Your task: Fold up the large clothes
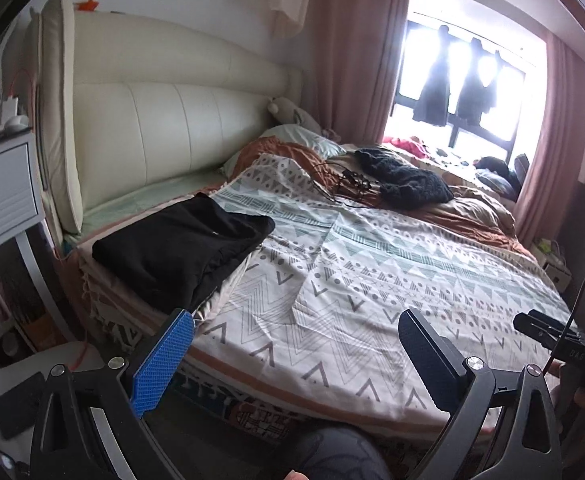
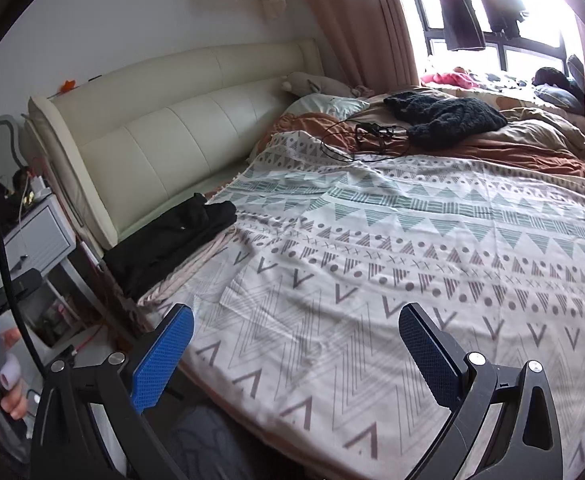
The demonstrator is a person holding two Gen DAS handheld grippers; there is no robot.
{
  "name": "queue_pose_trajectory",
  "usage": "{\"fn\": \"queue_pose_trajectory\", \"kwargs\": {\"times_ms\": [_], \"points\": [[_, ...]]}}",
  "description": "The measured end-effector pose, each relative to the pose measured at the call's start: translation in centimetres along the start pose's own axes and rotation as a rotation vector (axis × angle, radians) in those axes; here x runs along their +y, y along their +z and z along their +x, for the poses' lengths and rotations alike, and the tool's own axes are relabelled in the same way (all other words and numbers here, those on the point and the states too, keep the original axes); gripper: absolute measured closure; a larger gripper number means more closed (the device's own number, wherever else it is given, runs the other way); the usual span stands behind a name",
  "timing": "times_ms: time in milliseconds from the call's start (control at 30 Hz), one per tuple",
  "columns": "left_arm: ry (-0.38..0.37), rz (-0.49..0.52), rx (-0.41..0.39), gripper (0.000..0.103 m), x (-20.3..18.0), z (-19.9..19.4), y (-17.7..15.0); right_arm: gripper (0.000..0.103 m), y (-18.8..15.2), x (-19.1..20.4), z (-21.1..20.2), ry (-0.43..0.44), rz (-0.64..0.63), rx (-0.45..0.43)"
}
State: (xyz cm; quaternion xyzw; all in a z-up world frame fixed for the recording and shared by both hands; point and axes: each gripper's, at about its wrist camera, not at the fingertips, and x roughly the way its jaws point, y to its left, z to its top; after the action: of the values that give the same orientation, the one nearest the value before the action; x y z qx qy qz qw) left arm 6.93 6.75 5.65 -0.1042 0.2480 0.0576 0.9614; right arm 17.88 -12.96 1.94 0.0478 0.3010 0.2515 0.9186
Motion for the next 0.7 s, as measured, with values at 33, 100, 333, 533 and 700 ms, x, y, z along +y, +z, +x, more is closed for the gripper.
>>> {"fn": "queue_pose_trajectory", "kwargs": {"times_ms": [33,100,333,533,700], "points": [[-0.007,0.011,0.0,0.0,-0.2,-0.3,-0.3,0.0,-0.5,0.0,-0.7,-0.005,-0.002,-0.003],[-0.018,0.028,0.004,0.0,-0.6,-1.0,-1.2,0.0,-1.4,0.0,-1.9,-0.015,-0.005,-0.009],[-0.052,0.085,-0.012,0.0,-2.0,-3.4,-3.8,0.0,-5.3,-0.1,-7.1,-0.032,-0.017,-0.065],[-0.087,0.128,-0.047,0.001,-3.3,-5.2,-4.8,0.0,-6.8,0.0,-10.4,-0.066,-0.019,-0.084],[-0.097,0.142,-0.065,0.001,-3.6,-6.2,-5.3,0.0,-7.6,0.1,-12.0,-0.091,-0.017,-0.098]]}}
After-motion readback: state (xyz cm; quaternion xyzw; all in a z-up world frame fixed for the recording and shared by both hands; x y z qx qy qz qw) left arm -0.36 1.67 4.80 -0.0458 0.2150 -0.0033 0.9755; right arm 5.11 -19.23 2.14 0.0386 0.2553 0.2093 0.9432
